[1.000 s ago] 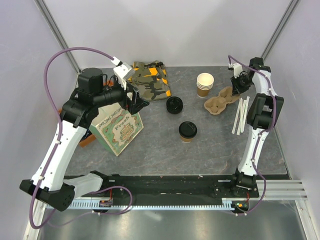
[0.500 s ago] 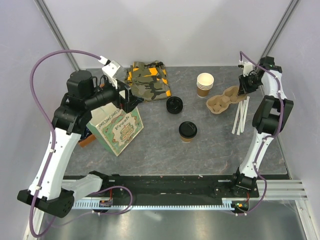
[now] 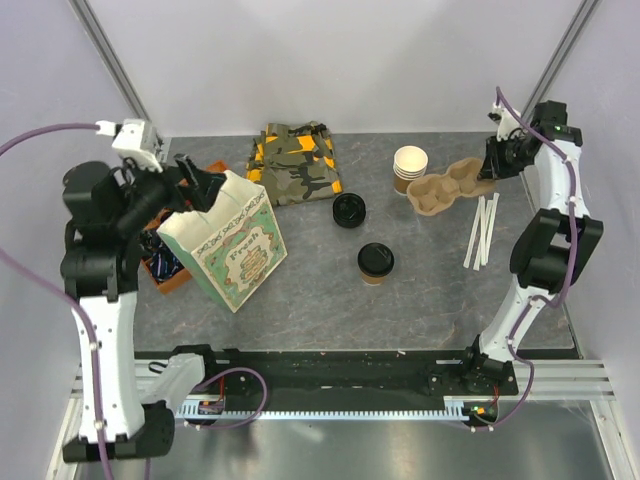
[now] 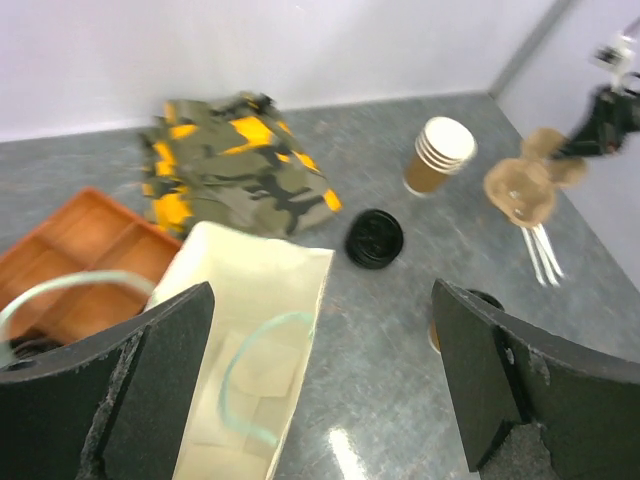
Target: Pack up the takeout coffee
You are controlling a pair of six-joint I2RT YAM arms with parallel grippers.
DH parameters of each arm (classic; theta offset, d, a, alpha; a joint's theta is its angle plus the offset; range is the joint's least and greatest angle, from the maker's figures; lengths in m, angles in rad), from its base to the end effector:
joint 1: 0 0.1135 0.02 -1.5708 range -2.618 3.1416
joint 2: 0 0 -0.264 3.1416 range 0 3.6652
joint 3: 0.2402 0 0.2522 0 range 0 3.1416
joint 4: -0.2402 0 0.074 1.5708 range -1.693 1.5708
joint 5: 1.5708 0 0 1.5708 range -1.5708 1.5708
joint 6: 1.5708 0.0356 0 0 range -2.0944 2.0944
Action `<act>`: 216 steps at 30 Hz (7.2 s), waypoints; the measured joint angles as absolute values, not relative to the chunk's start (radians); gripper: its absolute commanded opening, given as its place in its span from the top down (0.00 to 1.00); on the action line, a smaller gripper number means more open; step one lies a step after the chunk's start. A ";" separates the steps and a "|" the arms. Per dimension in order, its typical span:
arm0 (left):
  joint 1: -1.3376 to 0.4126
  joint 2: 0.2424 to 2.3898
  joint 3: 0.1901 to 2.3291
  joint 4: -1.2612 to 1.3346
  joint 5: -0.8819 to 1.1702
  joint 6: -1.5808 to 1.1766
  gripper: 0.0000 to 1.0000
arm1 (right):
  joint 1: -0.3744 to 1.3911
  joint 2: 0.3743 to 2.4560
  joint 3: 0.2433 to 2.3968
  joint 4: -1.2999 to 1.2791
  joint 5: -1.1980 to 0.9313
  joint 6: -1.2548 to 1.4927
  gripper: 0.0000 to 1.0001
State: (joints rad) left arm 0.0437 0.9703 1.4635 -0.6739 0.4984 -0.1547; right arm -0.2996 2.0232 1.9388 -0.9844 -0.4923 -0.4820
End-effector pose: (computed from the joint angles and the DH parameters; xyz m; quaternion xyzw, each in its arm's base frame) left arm 0.1623 -0.0099 0.4812 0.0835 0.7563 -0.2236 0.6092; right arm 0.4208 -0.1124 0.2977 -0.1458 0.9301 0.1265 0.3126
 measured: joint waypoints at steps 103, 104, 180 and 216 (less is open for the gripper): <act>0.419 0.815 1.245 -1.207 0.882 -0.193 0.98 | 0.532 1.446 1.903 -0.759 -0.334 0.041 1.00; 0.419 0.810 1.245 -1.207 0.879 -0.194 0.98 | 0.551 1.425 1.888 -0.767 -0.317 0.041 1.00; 0.280 1.136 1.373 -0.805 0.995 0.286 0.28 | 0.572 1.400 1.792 -0.763 -0.115 0.105 1.00; 0.083 0.868 1.278 -0.713 0.801 -0.177 0.98 | 0.792 1.295 1.555 -0.549 0.130 0.031 1.00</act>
